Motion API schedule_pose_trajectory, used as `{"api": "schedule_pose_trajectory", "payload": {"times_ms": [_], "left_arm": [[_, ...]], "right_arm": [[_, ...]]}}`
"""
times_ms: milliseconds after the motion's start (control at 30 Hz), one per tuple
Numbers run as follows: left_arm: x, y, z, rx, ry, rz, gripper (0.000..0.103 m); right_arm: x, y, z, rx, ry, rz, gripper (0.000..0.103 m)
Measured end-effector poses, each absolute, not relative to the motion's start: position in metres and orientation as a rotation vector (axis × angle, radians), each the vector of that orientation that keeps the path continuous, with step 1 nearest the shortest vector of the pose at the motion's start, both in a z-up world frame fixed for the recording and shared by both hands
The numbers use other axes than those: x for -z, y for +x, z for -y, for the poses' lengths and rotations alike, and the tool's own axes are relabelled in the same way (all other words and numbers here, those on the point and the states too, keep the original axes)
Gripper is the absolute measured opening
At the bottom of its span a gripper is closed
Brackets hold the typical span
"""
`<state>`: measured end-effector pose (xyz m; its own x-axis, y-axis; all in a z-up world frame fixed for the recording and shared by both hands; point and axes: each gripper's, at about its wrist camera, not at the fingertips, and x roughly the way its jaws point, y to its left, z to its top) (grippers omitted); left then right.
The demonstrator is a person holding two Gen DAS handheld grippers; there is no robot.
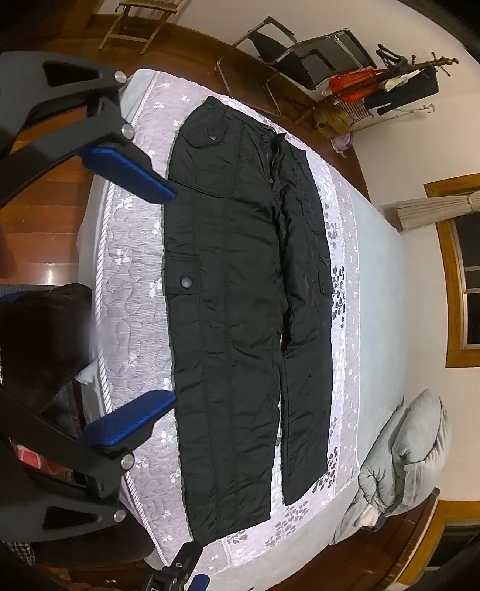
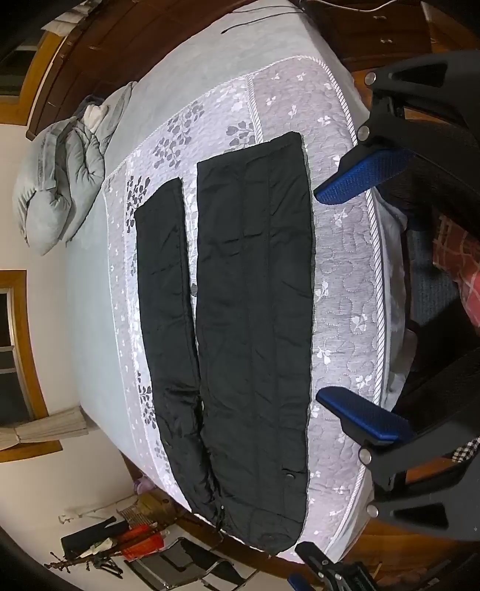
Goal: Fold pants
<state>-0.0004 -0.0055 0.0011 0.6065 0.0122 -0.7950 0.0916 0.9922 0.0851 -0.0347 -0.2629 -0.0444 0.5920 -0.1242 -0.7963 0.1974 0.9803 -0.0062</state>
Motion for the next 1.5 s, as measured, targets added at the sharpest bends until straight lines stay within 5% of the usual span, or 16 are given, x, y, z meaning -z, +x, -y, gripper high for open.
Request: {"api": "schedule_pose_trajectory", "payload": {"times_ms": [1500], "left_arm": [[0.0056, -0.0007, 0.0037, 0.049, 0.129, -0.924, 0.1]], "right_arm": [[0.0532, -0.0339, 0.2696, 0.191, 0.102, -0.94, 0.1]]}}
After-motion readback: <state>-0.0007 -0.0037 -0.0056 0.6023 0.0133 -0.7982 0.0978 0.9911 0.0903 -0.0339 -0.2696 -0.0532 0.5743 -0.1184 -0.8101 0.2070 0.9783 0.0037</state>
